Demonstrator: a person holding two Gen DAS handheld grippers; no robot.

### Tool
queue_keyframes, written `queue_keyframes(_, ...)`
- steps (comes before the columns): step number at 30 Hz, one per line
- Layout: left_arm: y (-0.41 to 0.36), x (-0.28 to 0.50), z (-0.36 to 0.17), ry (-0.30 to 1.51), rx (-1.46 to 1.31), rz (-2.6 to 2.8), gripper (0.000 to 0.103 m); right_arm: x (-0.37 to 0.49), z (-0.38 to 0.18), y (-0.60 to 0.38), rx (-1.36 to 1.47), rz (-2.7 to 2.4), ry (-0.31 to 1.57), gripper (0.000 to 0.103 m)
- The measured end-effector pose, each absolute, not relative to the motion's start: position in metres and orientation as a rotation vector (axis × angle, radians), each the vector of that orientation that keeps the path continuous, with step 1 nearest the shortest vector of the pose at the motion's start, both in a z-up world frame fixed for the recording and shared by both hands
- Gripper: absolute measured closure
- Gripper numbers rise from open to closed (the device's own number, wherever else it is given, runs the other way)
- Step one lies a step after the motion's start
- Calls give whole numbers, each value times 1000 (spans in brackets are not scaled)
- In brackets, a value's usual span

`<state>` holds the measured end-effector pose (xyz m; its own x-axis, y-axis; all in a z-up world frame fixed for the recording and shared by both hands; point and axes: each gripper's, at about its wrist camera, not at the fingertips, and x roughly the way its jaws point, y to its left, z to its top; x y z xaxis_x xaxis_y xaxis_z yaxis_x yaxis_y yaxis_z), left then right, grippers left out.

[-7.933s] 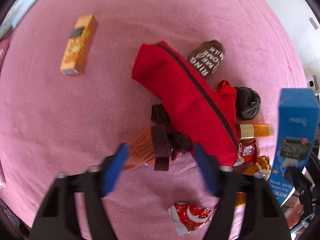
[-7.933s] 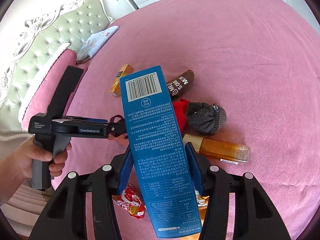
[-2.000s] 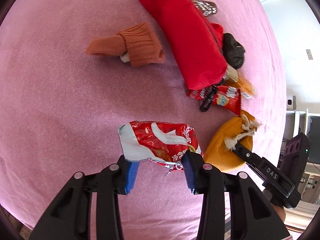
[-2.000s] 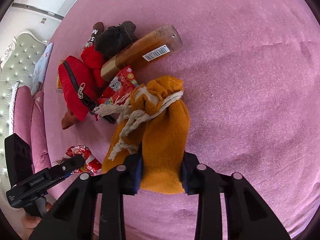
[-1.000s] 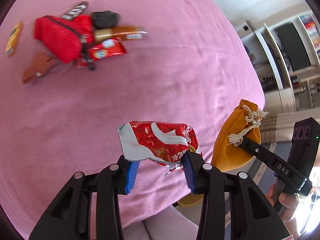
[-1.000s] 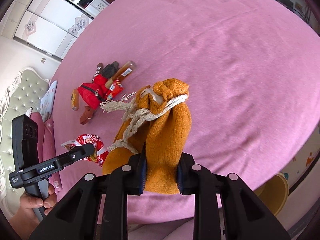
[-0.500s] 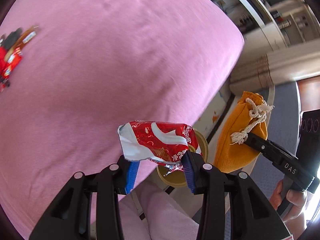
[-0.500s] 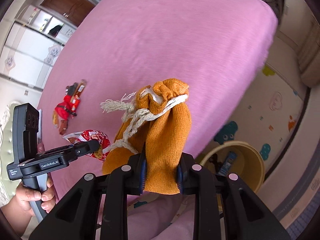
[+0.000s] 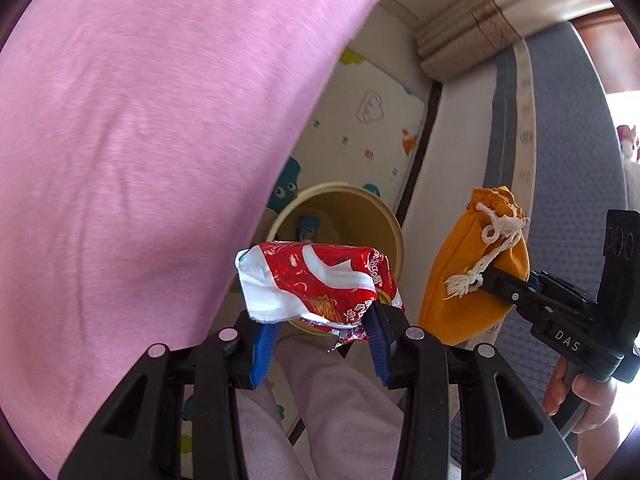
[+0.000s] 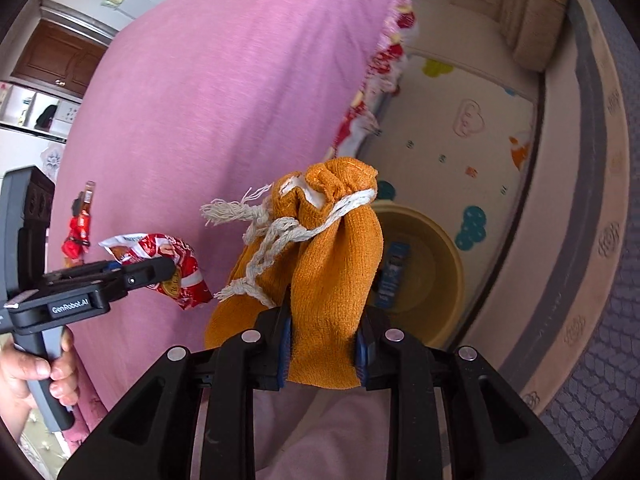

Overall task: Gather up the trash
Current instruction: 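Carry the wrapper and orange pouch over the yellow bucket with both tools, then open both tools to drop the wrapper and pouch into the bucket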

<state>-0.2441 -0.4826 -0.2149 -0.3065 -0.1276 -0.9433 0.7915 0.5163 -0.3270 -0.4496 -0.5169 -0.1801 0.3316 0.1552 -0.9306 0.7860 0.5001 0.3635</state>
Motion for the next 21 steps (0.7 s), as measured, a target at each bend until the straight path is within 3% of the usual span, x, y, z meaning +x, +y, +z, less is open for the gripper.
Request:
queue_keyframes(8,-515,-291,-265,1708,694,-1058,63,-474,-226,-511,954,-517,1298,78)
queue_keyframes(10,-522,-295,-276,1735,694,-1062,62,-477,-236,-511,956,-519,1306,73)
queue_keyframes(11,-522,-296,-278,1742,699,-1067,59,-478,-239,-511,957,-523,1310,72)
queue_keyframes(12,-524,-298,-281,1745,712,-1070,56,-480,-242,-512,958,-527,1312,61)
queue_keyframes(13,-529,-302,-285,1724,751,-1054,43,-482,-244,-513,949,-540,1307,49)
queue_keyframes(14,-532,-304,-286,1714,773,-1045,29,-485,-245,-515,931,-566,1305,45)
queue_keyframes(15,-534,-306,-289,1708,795,-1037,24,-489,-248,-516,932,-580,1309,42)
queue_keyframes(21,-541,-316,-301,1743,844,-1042,21,-510,-253,-528,1016,-624,1279,44)
